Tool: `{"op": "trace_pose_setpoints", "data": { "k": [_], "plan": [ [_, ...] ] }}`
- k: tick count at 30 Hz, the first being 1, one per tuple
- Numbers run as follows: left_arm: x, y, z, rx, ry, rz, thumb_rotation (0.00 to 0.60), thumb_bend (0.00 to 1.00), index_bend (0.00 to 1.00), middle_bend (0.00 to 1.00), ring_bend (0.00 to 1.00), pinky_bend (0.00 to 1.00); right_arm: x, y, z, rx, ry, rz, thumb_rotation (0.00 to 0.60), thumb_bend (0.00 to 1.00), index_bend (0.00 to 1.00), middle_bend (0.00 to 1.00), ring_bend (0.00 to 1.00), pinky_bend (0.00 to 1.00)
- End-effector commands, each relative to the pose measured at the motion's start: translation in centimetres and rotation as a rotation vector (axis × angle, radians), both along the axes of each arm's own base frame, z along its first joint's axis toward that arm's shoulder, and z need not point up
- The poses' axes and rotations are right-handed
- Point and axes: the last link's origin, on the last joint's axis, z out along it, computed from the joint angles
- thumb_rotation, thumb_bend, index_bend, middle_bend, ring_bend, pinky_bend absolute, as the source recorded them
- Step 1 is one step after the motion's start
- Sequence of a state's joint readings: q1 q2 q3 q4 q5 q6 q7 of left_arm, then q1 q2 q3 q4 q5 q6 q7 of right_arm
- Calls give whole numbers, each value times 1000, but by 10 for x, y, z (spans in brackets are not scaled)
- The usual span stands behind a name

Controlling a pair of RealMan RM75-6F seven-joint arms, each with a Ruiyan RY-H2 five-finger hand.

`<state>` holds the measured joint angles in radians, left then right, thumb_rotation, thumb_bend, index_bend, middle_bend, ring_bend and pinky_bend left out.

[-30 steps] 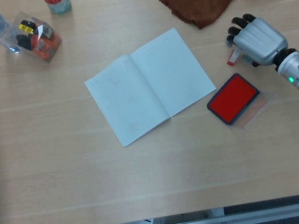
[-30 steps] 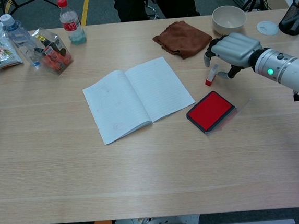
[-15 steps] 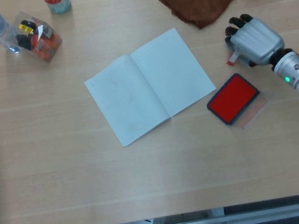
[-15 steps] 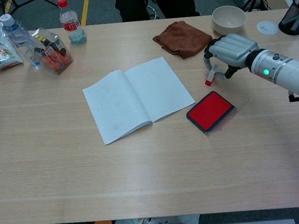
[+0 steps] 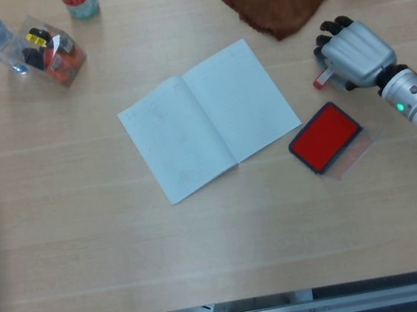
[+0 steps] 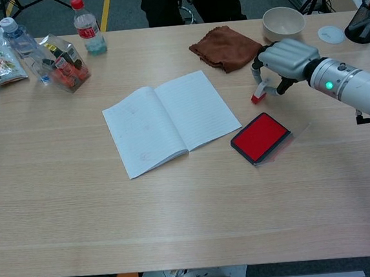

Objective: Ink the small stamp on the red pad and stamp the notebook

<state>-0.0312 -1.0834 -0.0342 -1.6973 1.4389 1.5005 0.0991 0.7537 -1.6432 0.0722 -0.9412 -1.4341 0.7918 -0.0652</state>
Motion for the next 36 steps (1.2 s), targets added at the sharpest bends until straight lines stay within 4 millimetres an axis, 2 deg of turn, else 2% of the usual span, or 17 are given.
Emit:
{"op": "trace_pose_setpoints", "data": {
  "k": [1,7,15,21,36],
  "plan": [
    [0,0,0,1,-1,0,600,300,134,73,57,43,8,7,12,26,-67,-13,600,365,637,405,179,208],
    [3,0,-1,-11,0,-6,600,301,134,72,57,43,14,30,33,78,-80,4,600,365,637,410,181,209],
    [6,0,-4,-25,3,-16,600,301,134,71,57,43,15,59,43,138,-65,-6,600,365,648,418,189,208],
    [3,-2,-5,-33,4,-11,600,301,134,70,57,43,9,69,38,149,-24,-8,600,365,659,423,193,209],
    [-4,-3,-5,-37,-4,3,600,301,134,68,56,43,5,71,16,137,38,33,600,365,686,439,204,209]
  ]
}}
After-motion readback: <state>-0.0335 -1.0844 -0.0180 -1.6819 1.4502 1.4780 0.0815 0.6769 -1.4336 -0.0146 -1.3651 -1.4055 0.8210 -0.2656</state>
